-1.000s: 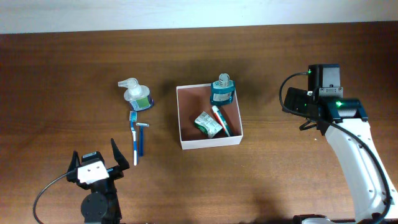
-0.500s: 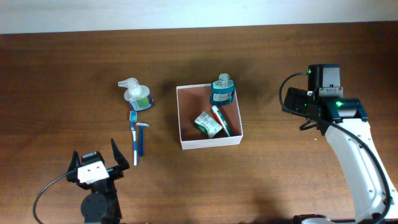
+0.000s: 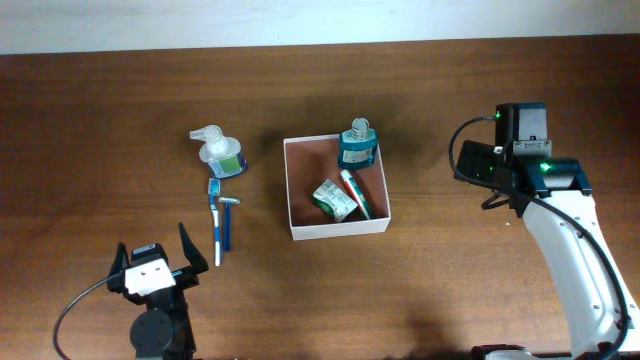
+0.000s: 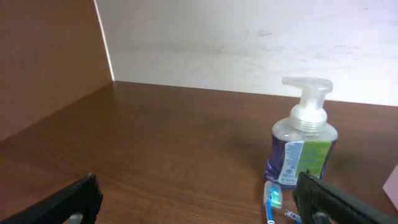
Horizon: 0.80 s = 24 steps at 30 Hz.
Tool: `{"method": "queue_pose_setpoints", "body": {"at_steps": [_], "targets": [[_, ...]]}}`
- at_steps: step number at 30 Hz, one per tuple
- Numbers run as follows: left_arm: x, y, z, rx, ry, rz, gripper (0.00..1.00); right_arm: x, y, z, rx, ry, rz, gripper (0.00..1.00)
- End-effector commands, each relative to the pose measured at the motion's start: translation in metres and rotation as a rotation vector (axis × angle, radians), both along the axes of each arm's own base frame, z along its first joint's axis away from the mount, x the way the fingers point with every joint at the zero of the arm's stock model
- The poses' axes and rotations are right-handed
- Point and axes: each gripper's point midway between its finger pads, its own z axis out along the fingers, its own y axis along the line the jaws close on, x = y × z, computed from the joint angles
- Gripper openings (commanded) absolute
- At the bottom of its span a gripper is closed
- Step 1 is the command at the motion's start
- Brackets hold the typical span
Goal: Pack container
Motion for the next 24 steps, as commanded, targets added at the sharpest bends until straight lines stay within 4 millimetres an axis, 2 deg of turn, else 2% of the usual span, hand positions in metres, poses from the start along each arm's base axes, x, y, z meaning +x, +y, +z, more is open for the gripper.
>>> {"method": "queue_pose_setpoints", "body": {"at_steps": [1, 3, 9, 14, 19, 22, 24], "targets": [[0.005, -0.015, -0.003, 0.002, 0.008, -0.091, 0.99, 0.002, -0.002, 0.006, 0.002, -0.017, -0.005, 0.99], [0.008, -0.031, -0.004, -0.004, 0.008, -0.185, 0.99, 0.002, -0.002, 0.006, 0.002, -0.017, -0.005, 0.98], [0.009, -0.061, 0.019, -0.033, -0.087, -0.364, 1.00, 0.002, -0.002, 0.006, 0.002, -0.017, -0.005, 0.99], [0.007, -0.064, 0.037, -0.023, -0.137, -0.381, 1.00, 0.002, -0.002, 0.006, 0.002, -0.017, -0.005, 0.99], [-0.001, -0.059, 0.088, -0.013, -0.202, -0.353, 1.00, 0.002, -0.002, 0.006, 0.002, -0.017, -0.005, 0.99], [0.001, -0.051, 0.114, -0.027, -0.136, -0.308, 1.00, 0.002, -0.002, 0.006, 0.002, -0.017, -0.005, 0.99], [0.011, -0.051, 0.130, -0.043, -0.039, -0.303, 1.00, 0.002, -0.002, 0.006, 0.002, -0.017, -0.005, 0.99]]}}
